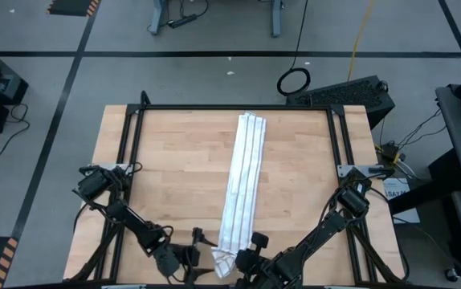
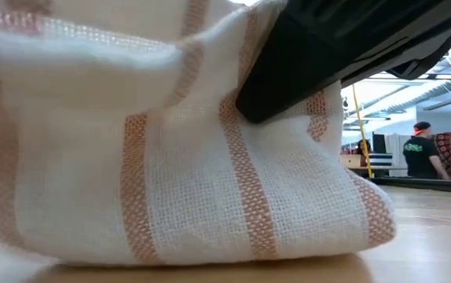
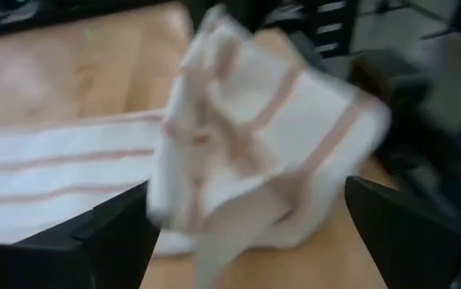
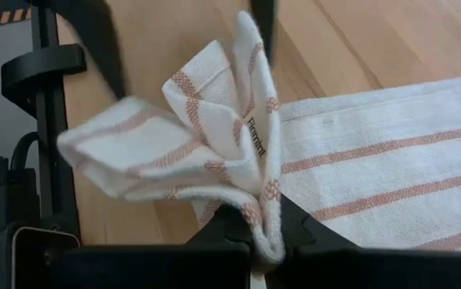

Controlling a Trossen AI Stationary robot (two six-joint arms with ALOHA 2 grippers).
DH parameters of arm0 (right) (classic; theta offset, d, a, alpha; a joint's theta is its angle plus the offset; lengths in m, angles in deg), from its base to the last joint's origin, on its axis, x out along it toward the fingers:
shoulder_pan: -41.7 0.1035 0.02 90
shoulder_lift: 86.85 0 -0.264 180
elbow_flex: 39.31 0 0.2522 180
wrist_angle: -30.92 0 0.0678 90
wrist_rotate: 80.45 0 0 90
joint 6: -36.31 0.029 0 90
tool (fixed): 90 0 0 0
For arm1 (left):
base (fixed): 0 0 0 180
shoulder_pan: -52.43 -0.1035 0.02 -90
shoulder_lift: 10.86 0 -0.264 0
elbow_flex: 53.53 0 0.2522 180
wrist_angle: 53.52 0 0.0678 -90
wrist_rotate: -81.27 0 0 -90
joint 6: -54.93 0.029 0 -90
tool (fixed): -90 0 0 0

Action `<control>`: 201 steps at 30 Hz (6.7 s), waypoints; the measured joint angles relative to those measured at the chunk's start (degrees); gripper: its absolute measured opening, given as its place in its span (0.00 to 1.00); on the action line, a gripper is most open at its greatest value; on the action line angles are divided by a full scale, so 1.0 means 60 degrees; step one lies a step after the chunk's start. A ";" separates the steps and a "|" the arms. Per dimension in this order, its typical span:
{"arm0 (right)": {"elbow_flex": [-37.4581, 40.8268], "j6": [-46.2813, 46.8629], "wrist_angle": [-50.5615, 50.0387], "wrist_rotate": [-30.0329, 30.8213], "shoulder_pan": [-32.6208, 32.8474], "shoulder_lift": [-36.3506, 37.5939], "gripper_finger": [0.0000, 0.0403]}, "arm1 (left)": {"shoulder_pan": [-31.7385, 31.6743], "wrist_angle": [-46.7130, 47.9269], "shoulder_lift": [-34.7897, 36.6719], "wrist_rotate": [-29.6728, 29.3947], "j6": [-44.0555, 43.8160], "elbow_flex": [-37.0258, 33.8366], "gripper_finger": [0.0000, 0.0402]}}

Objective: Roll towel into tight, uniform cylinder
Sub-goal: Roll the white brown kitchen towel

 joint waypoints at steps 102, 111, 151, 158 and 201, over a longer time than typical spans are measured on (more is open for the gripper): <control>-0.0015 -0.4029 0.1063 -0.2047 -0.2434 0.4388 0.00 | -0.4147 0.9094 0.8703 0.7377 0.4472 0.1243 0.02; -0.0015 -0.2702 0.2606 -0.2408 -0.1667 0.1952 0.00 | -0.1305 0.6254 0.6826 0.5658 0.2017 -0.0737 0.02; -0.0007 -0.2855 0.1612 -0.2959 -0.1636 0.0302 0.00 | -0.0228 0.2611 0.3238 0.2873 0.0351 -0.1240 0.02; 0.0015 -0.1998 0.2304 -0.3112 -0.1615 0.0310 0.00 | -0.0488 0.2477 0.3238 0.3535 -0.2275 -0.1230 0.03; -0.0004 0.2592 0.1484 -0.7135 -0.1717 0.0836 0.00 | 0.0946 0.5771 0.4484 0.0069 -1.0423 -0.0544 0.79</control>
